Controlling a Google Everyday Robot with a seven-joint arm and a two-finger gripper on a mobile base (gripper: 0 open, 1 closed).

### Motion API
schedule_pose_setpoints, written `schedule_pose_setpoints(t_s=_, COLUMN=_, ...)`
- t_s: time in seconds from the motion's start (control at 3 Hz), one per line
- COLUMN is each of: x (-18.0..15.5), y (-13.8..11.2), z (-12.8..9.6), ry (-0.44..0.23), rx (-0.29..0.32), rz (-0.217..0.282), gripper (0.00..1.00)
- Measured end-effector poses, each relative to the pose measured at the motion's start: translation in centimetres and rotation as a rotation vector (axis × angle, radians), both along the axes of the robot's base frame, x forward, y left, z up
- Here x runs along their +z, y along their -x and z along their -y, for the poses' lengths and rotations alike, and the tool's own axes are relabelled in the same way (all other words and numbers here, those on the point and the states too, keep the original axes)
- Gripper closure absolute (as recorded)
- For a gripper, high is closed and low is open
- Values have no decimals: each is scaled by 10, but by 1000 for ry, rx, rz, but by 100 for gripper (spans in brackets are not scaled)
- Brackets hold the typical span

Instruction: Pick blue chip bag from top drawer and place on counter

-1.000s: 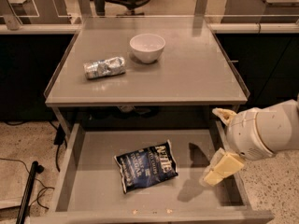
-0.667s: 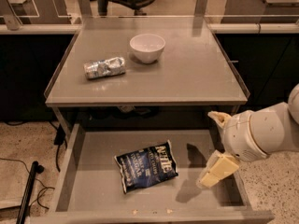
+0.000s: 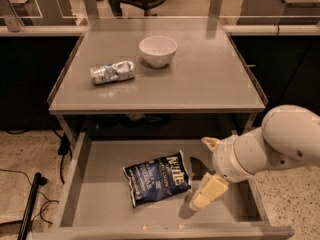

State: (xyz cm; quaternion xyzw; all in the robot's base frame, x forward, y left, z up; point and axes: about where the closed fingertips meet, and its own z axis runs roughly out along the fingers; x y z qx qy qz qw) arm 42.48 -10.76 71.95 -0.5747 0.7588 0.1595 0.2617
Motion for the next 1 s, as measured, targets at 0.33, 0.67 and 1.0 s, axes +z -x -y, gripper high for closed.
schedule_pose_setpoints(t_s=0.33, x=-29, y=-1, z=-19, ry=-18, rx=7, rz=-25, gripper=0)
schedule_pose_setpoints(t_s=0.67, x=-50, y=7, z=-51, ry=-42, rx=46, rz=-24, gripper=0)
schedule_pose_setpoints(t_s=1.0, x=-70, y=4, z=-74, ry=-72, rx=57, rz=4, gripper=0)
